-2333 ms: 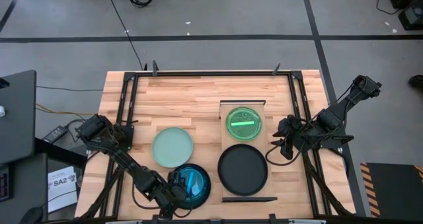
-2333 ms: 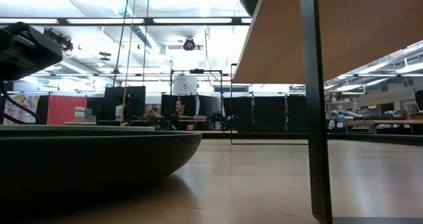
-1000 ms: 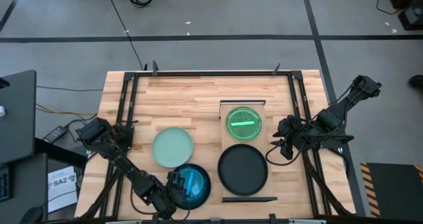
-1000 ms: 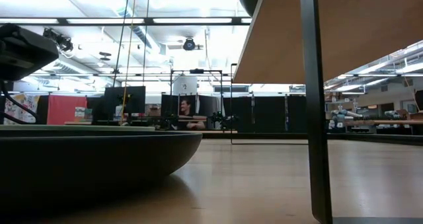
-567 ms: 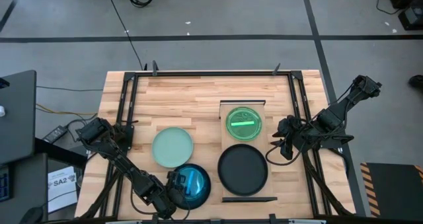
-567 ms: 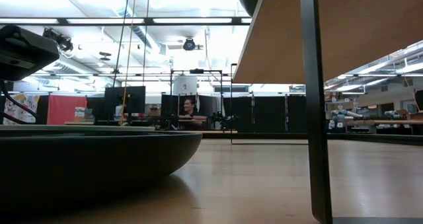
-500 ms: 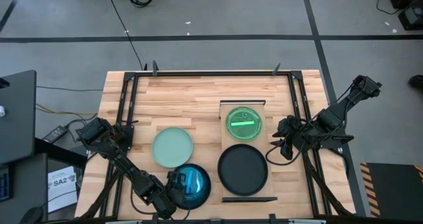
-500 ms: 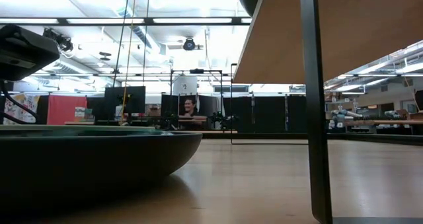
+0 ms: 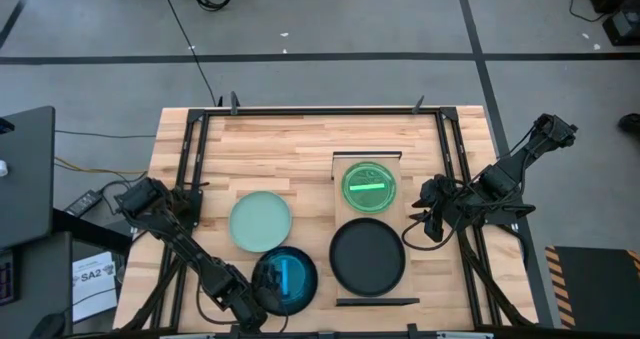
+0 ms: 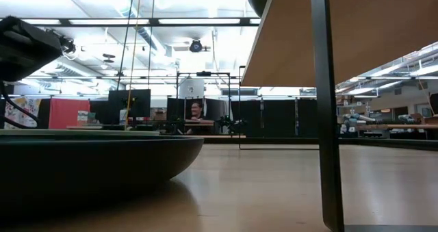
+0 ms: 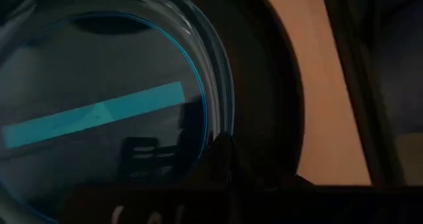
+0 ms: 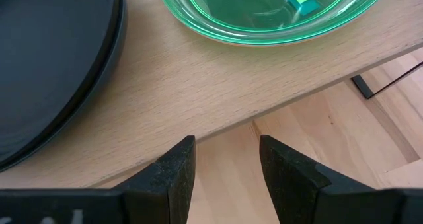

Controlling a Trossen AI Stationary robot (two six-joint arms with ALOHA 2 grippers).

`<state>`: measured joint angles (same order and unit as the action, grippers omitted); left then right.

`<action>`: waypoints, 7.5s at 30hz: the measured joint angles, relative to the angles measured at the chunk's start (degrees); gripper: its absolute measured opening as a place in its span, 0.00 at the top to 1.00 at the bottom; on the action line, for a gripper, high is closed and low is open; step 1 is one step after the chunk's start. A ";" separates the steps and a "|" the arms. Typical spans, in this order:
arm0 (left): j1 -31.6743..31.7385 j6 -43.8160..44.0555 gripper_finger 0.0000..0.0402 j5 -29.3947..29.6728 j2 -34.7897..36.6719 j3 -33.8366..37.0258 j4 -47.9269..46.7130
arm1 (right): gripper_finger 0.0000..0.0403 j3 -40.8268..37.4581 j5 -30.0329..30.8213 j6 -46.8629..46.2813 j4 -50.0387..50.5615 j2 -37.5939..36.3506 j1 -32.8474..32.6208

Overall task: Place and stack plates onto a shelf
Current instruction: Put the blue plate on the top of the green plate on the shelf, then put the gray plate on the top of the blue plate on the shelf

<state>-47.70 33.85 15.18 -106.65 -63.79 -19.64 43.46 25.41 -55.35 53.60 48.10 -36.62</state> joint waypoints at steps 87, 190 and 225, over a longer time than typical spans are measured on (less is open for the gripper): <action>38.85 -62.02 0.98 3.62 1.33 -48.43 -27.72 | 0.57 0.00 0.00 0.04 0.04 0.00 -0.02; 40.46 -41.03 0.51 1.68 4.74 -48.33 -40.92 | 0.57 0.00 0.01 0.02 -1.45 0.02 -0.02; 36.71 -2.66 0.51 14.66 35.22 -8.88 -55.92 | 0.57 0.00 0.30 1.55 -1.66 0.02 -0.01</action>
<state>-10.99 31.19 29.84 -71.43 -72.67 -75.56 43.46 25.70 -53.80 51.94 48.12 -36.63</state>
